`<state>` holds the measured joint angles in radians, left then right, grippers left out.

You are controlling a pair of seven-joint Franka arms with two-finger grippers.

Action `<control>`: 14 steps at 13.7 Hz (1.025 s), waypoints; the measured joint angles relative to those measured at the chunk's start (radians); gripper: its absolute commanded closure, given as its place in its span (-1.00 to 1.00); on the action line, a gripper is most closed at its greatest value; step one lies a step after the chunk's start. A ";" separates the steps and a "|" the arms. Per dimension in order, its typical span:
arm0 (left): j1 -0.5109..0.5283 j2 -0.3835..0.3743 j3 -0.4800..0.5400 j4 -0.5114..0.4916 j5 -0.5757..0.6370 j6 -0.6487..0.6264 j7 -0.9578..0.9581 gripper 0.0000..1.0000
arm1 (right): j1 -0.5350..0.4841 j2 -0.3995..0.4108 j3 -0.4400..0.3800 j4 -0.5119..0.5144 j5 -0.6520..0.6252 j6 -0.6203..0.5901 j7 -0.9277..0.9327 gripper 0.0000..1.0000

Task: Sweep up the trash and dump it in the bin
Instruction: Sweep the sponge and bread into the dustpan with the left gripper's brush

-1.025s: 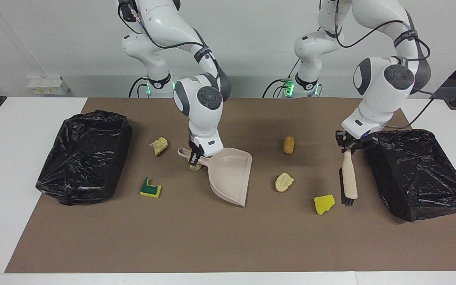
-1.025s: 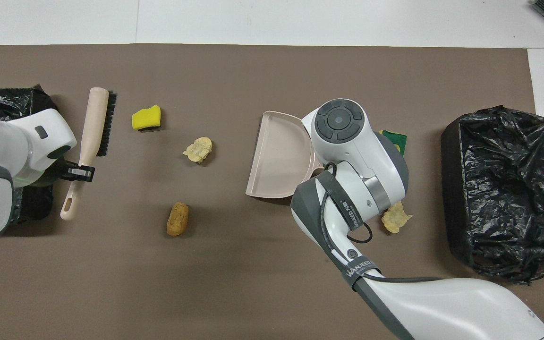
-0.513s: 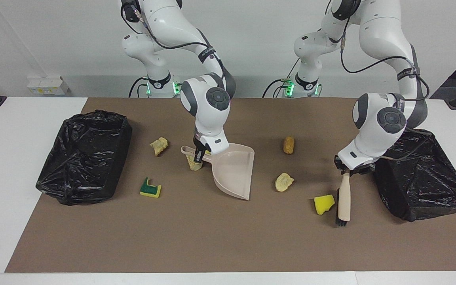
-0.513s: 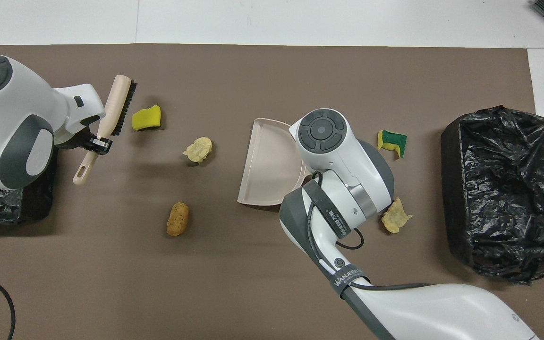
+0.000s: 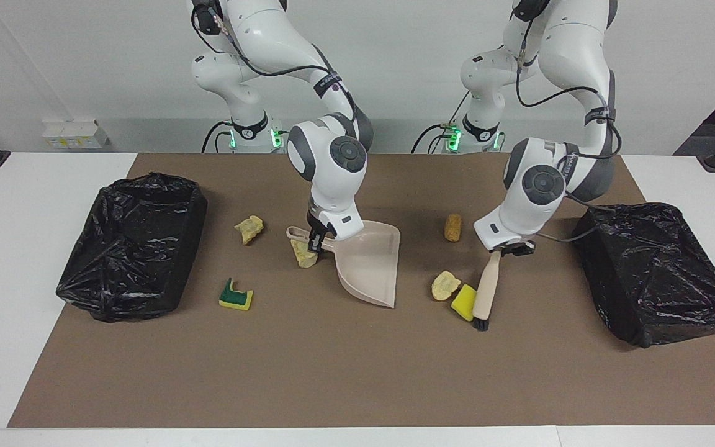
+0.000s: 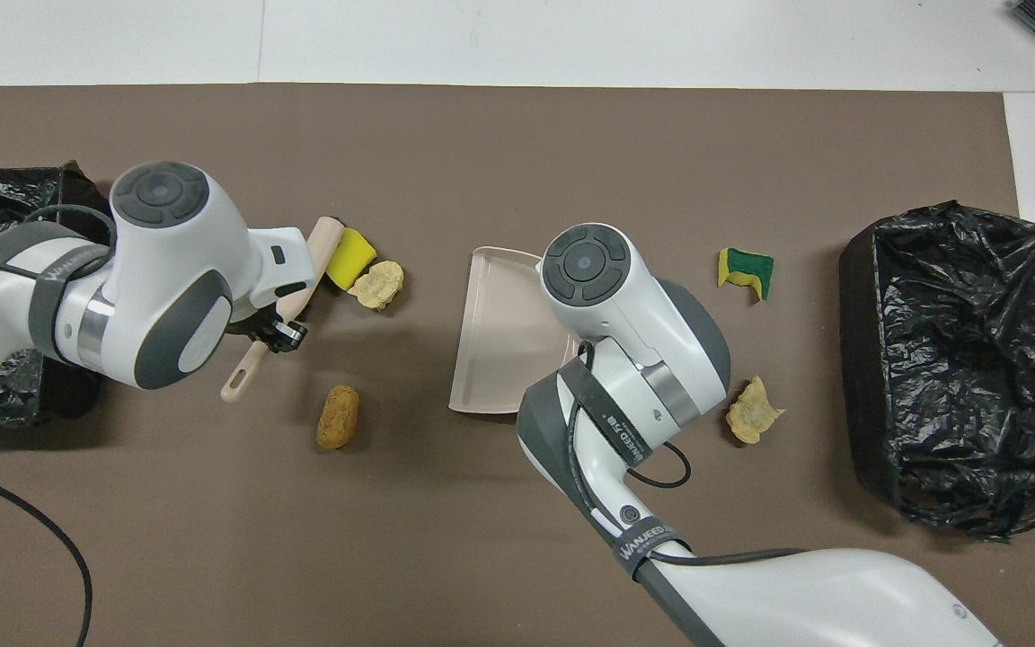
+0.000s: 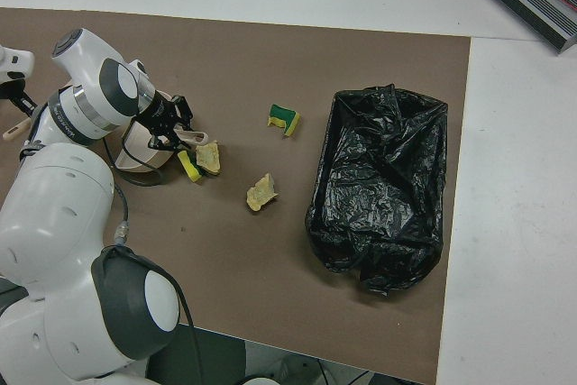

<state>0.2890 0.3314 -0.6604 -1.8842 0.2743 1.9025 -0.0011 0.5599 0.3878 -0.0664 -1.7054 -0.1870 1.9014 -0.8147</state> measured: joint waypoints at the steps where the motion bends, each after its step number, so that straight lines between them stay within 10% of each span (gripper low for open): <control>1: -0.001 -0.013 -0.041 -0.021 -0.020 -0.007 -0.049 1.00 | 0.000 0.000 0.000 -0.002 0.000 0.000 0.000 1.00; 14: -0.060 -0.080 -0.277 -0.004 -0.221 -0.018 -0.510 1.00 | 0.000 -0.010 0.001 -0.028 0.000 0.014 -0.033 1.00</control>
<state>0.2290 0.2509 -0.9374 -1.8882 0.0529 1.8840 -0.5110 0.5601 0.3778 -0.0657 -1.7333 -0.1870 1.9152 -0.8478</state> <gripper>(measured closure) 0.744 0.674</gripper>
